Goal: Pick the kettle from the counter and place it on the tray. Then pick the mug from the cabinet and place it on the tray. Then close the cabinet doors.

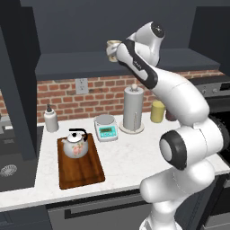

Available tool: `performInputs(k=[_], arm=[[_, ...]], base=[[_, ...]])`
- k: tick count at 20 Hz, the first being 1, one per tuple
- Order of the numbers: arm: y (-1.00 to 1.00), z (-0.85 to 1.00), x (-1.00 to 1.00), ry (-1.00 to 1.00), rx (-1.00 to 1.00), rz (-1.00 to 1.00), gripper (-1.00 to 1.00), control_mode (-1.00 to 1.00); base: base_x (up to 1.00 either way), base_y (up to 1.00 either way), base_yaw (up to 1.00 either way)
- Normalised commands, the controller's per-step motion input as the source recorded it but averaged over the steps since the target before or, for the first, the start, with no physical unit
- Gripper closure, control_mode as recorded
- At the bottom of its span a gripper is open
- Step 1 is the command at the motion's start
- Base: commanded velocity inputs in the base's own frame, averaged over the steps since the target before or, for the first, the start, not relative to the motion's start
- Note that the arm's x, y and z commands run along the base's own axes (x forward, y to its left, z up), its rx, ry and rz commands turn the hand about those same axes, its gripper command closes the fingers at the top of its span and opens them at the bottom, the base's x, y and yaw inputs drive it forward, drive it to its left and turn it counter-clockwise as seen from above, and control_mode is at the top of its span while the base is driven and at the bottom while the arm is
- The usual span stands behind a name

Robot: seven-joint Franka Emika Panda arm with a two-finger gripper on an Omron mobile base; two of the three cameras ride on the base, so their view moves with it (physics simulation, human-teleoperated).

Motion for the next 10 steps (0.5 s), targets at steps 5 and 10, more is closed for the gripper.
performInputs(k=[5,10], arm=[[0.09,0.00,0.40,0.00,0.00,0.00,-1.00,-1.00],[0.00,0.00,0.12,0.00,0.00,0.00,1.00,-1.00]], base=[[0.00,0.00,0.00],[0.00,0.00,0.00]])
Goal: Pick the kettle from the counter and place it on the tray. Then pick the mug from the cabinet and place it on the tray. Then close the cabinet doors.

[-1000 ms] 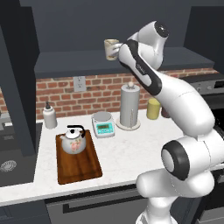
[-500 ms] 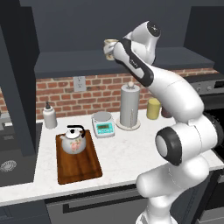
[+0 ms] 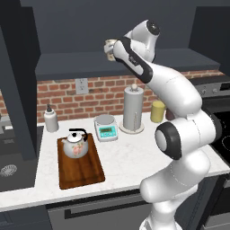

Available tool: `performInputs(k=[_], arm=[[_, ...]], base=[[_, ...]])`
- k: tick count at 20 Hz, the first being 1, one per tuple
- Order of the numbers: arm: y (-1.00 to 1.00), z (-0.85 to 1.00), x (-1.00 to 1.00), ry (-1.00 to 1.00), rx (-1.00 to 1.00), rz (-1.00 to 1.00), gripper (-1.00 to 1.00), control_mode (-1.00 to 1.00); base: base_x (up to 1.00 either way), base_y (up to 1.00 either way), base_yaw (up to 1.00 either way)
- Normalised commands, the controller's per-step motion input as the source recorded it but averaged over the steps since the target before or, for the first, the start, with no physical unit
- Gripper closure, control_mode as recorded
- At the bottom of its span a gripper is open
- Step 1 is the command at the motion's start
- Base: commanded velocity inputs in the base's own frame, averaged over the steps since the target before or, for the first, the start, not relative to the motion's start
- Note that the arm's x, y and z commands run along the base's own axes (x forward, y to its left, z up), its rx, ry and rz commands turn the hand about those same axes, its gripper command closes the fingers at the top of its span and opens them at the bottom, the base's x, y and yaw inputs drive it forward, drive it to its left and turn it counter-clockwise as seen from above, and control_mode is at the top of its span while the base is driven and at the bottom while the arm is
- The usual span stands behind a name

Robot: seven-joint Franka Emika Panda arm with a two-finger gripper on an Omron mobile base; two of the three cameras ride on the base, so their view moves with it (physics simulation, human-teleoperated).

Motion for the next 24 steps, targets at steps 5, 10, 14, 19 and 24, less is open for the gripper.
performInputs(k=[5,10,14,19,24], arm=[[0.00,0.00,0.00,0.00,0.00,0.00,1.00,-1.00],[0.03,-0.03,0.00,-0.02,0.00,0.00,1.00,-1.00],[0.04,-0.07,-0.07,-0.07,0.00,0.00,1.00,-1.00],[0.00,0.01,-0.49,-0.07,0.00,0.03,1.00,-1.00],[0.00,0.01,-0.88,-0.09,0.00,0.10,1.00,-1.00]], base=[[0.00,0.00,0.00],[0.00,0.00,0.00],[0.00,0.00,0.00],[0.00,0.00,0.00],[0.00,0.00,0.00]])
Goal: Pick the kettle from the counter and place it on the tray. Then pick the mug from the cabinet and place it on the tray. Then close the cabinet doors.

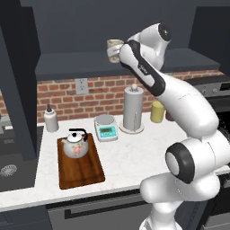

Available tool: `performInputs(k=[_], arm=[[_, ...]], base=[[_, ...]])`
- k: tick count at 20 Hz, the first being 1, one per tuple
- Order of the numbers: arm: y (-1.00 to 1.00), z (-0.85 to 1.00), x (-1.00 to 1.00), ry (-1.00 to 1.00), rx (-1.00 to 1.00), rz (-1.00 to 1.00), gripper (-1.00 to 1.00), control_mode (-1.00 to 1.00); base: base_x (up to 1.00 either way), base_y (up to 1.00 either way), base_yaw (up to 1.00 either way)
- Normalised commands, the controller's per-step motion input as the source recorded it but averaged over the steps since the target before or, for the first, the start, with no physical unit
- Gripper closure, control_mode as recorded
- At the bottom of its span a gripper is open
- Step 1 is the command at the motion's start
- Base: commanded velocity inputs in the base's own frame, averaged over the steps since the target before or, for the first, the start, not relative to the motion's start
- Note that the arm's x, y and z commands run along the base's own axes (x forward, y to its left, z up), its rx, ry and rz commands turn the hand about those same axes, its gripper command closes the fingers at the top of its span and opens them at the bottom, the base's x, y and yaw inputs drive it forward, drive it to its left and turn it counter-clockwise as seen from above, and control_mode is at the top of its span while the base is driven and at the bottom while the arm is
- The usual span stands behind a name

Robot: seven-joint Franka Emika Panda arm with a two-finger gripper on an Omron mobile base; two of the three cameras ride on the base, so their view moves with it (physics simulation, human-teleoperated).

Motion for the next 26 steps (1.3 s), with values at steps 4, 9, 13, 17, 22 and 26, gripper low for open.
performInputs(k=[4,9,13,17,22,26], arm=[[0.00,0.00,-1.00,-0.09,0.00,0.13,1.00,-1.00],[0.00,0.00,-0.81,-0.04,0.00,0.09,1.00,-1.00],[0.00,0.00,-0.62,-0.08,0.00,0.07,1.00,-1.00],[0.08,0.00,-0.24,0.00,0.00,0.04,1.00,-1.00],[0.02,-0.03,-0.21,0.00,0.00,0.04,1.00,-1.00],[0.36,-0.26,-0.22,0.02,-0.04,0.05,1.00,-1.00]], base=[[0.00,0.00,0.00],[0.00,0.00,0.00],[0.00,0.00,0.00],[0.00,0.00,0.00],[0.00,0.00,0.00],[0.00,0.00,0.00]])
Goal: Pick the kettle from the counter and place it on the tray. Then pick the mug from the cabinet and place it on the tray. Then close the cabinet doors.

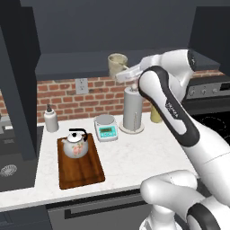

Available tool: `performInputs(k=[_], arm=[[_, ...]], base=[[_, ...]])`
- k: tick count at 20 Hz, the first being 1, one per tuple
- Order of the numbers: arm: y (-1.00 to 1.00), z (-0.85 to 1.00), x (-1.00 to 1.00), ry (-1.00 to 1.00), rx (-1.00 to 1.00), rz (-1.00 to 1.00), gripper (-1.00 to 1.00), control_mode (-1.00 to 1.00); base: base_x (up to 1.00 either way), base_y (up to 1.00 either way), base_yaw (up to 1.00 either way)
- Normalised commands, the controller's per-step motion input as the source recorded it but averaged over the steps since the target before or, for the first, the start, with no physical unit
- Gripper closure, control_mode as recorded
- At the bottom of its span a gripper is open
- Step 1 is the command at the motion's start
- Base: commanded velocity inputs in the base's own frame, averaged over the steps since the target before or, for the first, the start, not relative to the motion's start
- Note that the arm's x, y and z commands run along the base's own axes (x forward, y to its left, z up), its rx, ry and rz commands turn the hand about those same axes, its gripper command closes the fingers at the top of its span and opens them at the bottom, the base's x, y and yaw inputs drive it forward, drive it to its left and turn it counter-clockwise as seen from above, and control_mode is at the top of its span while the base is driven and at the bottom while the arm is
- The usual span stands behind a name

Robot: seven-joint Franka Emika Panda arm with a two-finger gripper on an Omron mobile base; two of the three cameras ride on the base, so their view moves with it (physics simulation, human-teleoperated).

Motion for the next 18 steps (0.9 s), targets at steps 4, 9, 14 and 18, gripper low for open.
performInputs(k=[4,9,14,18], arm=[[0.69,-0.20,-0.39,0.01,-0.10,0.06,1.00,-1.00],[0.08,-0.14,-0.16,0.05,0.00,0.15,1.00,-1.00],[0.12,-0.27,-0.22,0.06,0.00,0.22,1.00,-1.00],[0.18,-0.37,-0.13,0.14,0.00,0.23,1.00,-1.00]], base=[[0.00,0.00,0.00],[0.00,0.00,0.00],[0.00,0.00,0.00],[0.00,0.00,0.00]])
